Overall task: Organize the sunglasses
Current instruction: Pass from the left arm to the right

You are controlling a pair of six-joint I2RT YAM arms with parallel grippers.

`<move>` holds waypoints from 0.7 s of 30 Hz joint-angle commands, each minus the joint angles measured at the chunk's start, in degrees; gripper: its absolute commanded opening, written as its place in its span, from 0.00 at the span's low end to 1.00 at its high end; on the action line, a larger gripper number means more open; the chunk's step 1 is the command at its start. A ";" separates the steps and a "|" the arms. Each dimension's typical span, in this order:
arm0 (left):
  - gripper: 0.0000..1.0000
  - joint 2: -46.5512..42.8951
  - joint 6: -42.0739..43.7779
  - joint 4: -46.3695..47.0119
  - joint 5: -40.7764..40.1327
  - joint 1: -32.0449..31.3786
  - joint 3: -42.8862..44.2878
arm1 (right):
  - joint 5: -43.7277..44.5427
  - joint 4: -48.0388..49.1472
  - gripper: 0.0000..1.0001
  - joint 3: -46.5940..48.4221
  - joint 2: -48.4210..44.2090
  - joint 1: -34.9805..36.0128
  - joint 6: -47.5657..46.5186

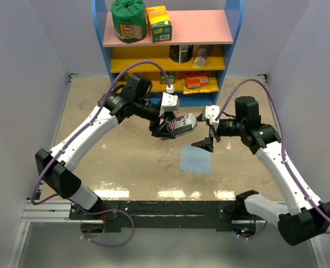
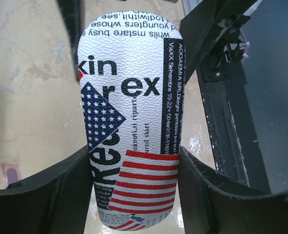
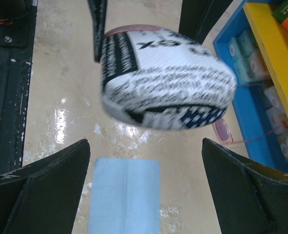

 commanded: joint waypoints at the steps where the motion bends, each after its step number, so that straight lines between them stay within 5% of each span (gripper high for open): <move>1: 0.00 -1.54 -3.05 4.43 2.66 -1.82 -1.97 | -0.14 5.88 0.98 -1.25 0.88 1.34 1.25; 5: 0.00 -2.15 -4.99 7.87 3.01 -2.44 -5.23 | -0.23 17.03 0.98 -5.65 1.67 2.04 10.82; 16: 0.00 -3.39 -8.68 13.06 -0.51 -2.97 -8.40 | -3.40 27.24 0.98 -8.46 2.82 2.22 22.52; 21: 0.00 -4.88 -9.21 14.72 -0.41 -2.97 -10.68 | -2.34 32.79 0.88 -10.49 4.04 2.31 26.57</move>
